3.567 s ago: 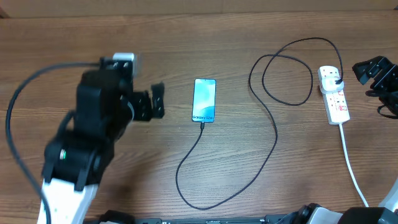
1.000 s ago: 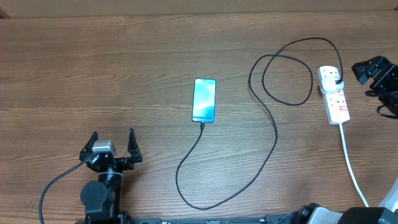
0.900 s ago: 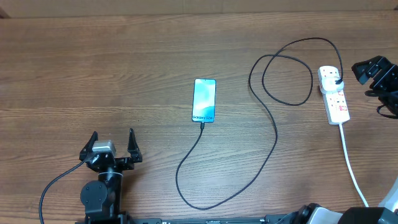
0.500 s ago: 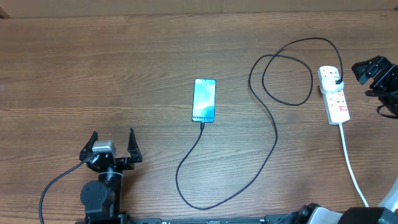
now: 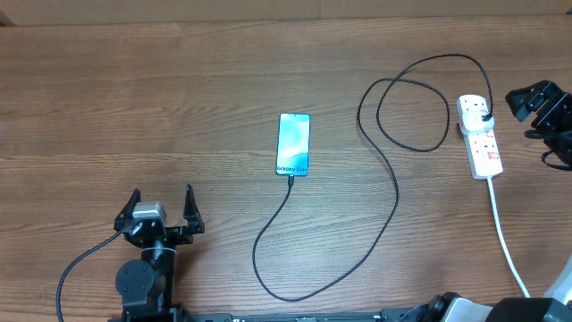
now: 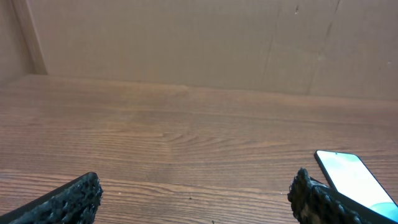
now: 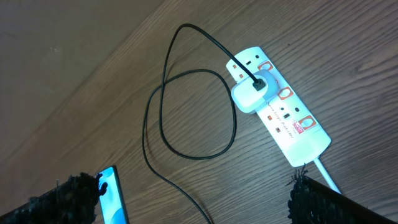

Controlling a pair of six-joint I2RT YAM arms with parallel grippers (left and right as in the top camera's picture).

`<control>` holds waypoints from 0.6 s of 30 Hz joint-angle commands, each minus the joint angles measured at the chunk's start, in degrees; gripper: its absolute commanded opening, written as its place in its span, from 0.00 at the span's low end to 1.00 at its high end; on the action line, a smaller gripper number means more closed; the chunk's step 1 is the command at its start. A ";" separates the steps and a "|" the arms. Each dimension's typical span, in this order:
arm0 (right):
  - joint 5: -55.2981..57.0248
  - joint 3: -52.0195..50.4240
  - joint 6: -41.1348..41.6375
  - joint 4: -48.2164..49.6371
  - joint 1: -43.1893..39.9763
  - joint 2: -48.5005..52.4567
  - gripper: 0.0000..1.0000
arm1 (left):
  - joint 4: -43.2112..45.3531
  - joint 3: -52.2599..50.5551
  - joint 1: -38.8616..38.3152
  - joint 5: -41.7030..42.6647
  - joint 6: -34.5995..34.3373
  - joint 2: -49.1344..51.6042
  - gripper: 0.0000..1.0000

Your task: Plug charger to phone and switch on socket

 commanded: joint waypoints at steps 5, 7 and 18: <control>-0.07 1.20 -0.07 0.24 0.20 0.02 1.00 | -0.15 -0.17 0.42 -0.81 1.07 -0.55 1.00; -0.07 1.20 -0.07 0.24 0.20 0.02 1.00 | -0.13 -0.17 0.42 -0.81 1.07 -0.55 1.00; -0.07 -8.00 -0.28 14.60 2.67 -10.97 1.00 | -0.15 -0.17 0.42 -0.81 1.07 -0.55 1.00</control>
